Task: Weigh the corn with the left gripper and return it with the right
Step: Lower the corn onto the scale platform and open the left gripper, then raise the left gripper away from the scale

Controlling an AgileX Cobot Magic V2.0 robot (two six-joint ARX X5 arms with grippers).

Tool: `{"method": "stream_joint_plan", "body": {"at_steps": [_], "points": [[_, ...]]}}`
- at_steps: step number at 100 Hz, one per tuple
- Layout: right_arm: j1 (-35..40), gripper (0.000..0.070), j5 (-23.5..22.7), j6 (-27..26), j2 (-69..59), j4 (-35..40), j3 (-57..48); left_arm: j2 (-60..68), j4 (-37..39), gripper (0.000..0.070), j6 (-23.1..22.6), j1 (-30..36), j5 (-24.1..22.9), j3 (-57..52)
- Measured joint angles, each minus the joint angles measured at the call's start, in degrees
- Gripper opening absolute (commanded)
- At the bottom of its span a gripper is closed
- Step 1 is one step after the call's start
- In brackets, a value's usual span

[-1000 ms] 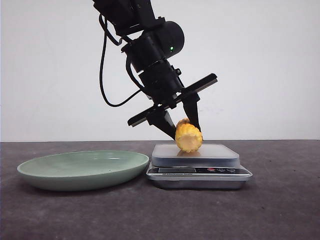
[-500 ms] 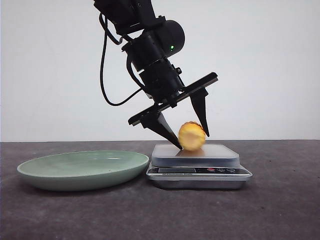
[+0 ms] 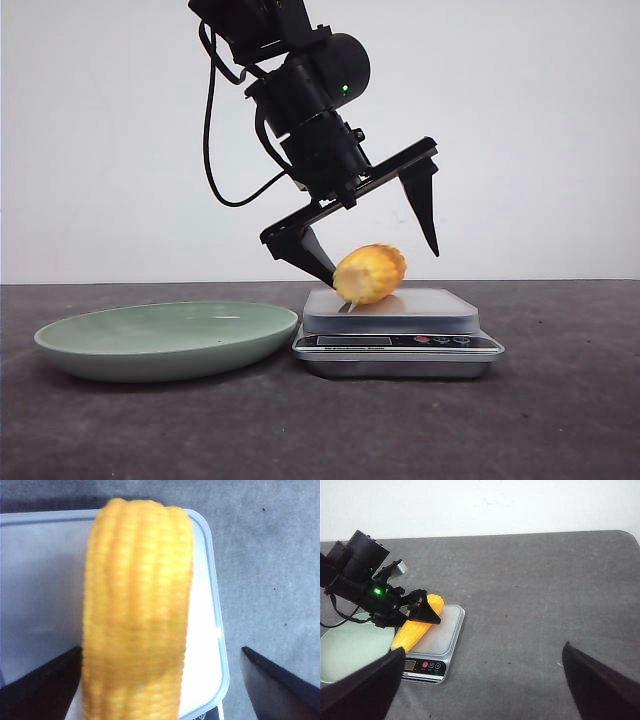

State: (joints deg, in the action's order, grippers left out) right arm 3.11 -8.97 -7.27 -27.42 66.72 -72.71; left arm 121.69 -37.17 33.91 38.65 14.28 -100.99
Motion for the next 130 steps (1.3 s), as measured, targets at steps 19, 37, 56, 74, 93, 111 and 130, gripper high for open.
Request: {"method": "stream_joint_plan", "body": {"at_steps": [19,37,56,74,93,111,130], "points": [[0.0,0.0614,0.0,0.0,0.0,0.0,0.0,0.0,-0.7,0.0652,0.0,0.0,-0.4,-0.4],[0.0,0.0614,0.0,0.0,0.0,0.0,0.0,0.1,-3.4,0.07,-0.1,0.0,-3.3,-1.8],[0.0,0.0614,0.0,0.0,0.0,0.1,0.0,0.3,-5.5,0.07,-1.6,-0.2,-6.9,-5.6],[0.0,0.0614,0.0,0.0,0.0,0.1,0.0,0.3,-9.0,0.07,-4.8,-0.3,-11.2,-10.7],[0.0,0.0614,0.0,0.0,0.0,0.1,0.0,0.4,-14.6,0.07,-9.0,-0.5,-15.5,-19.3],[0.0,0.0614,0.0,0.5,0.0,0.1,0.0,0.4,-21.1,0.07,-11.8,-0.5,-15.6,-31.2],[0.0,0.0614,0.1,1.0,0.0,0.1,0.0,0.4,-29.6,0.07,-15.1,0.4,-16.7,-45.1]]}}
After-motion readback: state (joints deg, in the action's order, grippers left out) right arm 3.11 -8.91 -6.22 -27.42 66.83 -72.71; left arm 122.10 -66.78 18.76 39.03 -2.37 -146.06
